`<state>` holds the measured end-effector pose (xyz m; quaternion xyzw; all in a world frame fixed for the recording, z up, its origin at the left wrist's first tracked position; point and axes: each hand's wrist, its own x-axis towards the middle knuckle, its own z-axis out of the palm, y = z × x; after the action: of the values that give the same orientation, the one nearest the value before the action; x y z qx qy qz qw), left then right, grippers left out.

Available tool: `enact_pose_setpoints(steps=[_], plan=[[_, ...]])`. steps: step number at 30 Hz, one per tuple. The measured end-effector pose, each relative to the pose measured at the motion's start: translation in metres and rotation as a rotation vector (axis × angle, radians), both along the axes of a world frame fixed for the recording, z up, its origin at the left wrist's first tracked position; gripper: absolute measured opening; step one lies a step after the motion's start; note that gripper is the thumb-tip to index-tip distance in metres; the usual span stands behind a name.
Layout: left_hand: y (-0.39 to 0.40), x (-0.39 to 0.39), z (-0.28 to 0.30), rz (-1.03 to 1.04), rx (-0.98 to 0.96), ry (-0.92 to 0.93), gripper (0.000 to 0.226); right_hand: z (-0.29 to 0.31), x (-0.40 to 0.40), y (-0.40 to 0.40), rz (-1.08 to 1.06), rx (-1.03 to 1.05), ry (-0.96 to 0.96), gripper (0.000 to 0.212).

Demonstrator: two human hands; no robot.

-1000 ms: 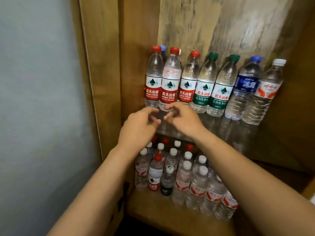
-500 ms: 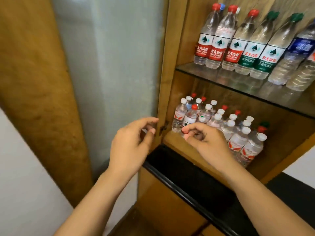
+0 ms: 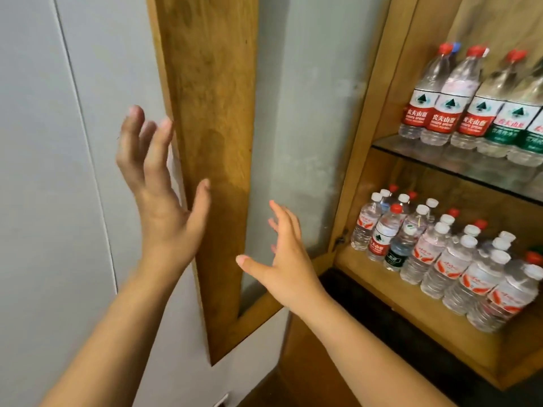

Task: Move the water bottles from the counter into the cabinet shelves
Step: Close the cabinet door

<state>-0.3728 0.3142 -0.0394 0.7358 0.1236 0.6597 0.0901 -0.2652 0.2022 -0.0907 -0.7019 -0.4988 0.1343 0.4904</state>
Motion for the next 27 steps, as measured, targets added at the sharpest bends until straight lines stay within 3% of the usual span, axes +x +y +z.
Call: enact_pose_setpoints(steps=[3,5,9,12,19,23,27], plan=[[0.004,-0.001,0.005,-0.435,-0.388,-0.067,0.087,-0.003,-0.024,0.017,0.028,0.078,-0.057,0.105],[0.005,0.000,0.008,-0.606,-0.582,-0.154,0.087,-0.006,-0.035,0.026,0.019,0.086,-0.102,0.109],[0.008,-0.004,0.012,-0.701,-0.684,-0.179,0.058,-0.009,-0.045,0.032,-0.017,0.087,-0.168,0.114],[-0.005,-0.009,0.011,-0.774,-0.710,-0.171,0.055,-0.013,-0.047,0.028,-0.049,0.123,-0.183,0.116],[-0.057,-0.002,0.002,-0.928,-0.563,-0.019,0.059,-0.037,-0.051,-0.020,-0.233,0.308,-0.092,0.106],[-0.082,0.024,0.009,-0.897,-0.213,0.124,0.064,-0.045,-0.035,-0.068,-0.328,0.274,-0.029,0.107],[-0.109,0.070,0.021,-0.966,0.032,0.206,0.094,-0.044,-0.024,-0.112,-0.436,0.253,0.061,0.090]])
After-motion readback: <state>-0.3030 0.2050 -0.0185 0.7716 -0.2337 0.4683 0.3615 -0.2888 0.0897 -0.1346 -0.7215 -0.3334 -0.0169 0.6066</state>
